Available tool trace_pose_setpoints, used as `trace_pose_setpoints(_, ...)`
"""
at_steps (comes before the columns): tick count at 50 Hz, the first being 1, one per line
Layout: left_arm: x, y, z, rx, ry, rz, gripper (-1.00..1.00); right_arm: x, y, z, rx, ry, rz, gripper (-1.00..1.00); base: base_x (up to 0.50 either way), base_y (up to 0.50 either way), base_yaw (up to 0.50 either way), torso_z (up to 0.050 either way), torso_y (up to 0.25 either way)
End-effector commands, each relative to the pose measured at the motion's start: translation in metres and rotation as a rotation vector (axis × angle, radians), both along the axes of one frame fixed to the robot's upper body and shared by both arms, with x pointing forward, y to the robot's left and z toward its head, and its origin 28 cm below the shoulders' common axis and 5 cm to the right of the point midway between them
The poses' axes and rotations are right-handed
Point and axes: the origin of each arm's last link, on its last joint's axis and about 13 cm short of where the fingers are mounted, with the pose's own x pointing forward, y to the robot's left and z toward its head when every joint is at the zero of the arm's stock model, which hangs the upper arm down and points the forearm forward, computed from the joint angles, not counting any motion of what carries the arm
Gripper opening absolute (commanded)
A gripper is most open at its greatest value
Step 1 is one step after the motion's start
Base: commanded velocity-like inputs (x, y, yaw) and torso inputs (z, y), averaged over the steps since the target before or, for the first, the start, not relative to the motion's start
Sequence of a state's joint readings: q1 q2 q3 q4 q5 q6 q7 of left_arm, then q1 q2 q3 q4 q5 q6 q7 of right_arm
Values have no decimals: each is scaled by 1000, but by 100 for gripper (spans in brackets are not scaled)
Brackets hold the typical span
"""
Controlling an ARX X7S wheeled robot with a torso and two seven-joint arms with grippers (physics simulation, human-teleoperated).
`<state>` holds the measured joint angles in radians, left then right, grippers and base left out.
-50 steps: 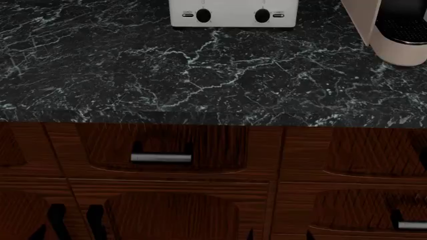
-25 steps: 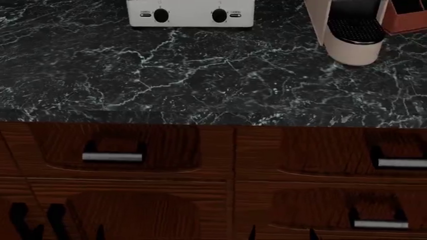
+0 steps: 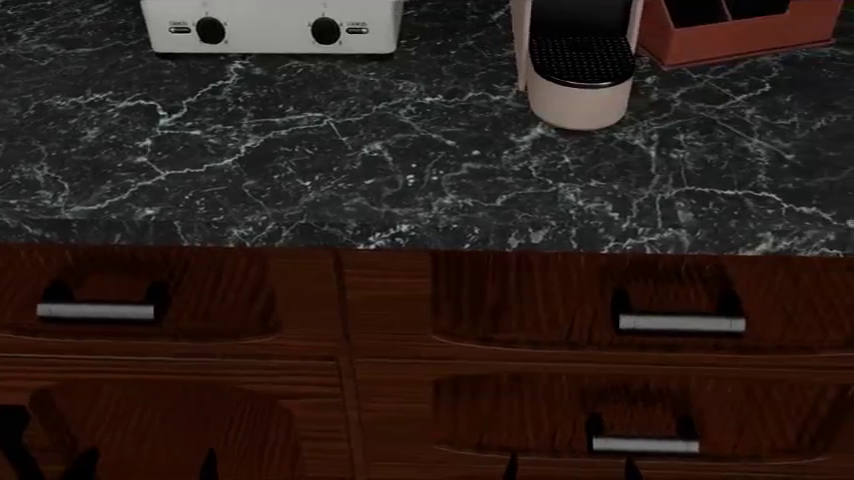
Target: Open the right drawer.
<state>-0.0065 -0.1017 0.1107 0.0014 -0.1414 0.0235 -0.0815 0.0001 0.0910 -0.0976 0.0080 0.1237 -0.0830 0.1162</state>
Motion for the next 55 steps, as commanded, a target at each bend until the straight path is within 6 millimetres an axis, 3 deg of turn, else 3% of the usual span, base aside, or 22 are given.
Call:
trace_pose_setpoints(1, 0, 1, 0, -5, -1, -10, 100, 0, 0, 0, 9, 2, -2, 100, 0, -387, 0, 0, 0)
trace_pose_setpoints(28, 1, 1, -2, -12, -3, -9, 100, 1, 0, -2, 12, 5, -1, 100, 0, -302, 0, 0, 0)
trace_pose_setpoints(37, 1, 0, -2, 12, -1, -18, 100, 0, 0, -1, 10, 2, 0, 100, 0, -2, 0, 0, 0)
trace_pose_setpoints(55, 2, 0, -4, 23, 7, -23, 100, 0, 0, -1, 9, 2, 0, 100, -1, 0, 0, 0, -244)
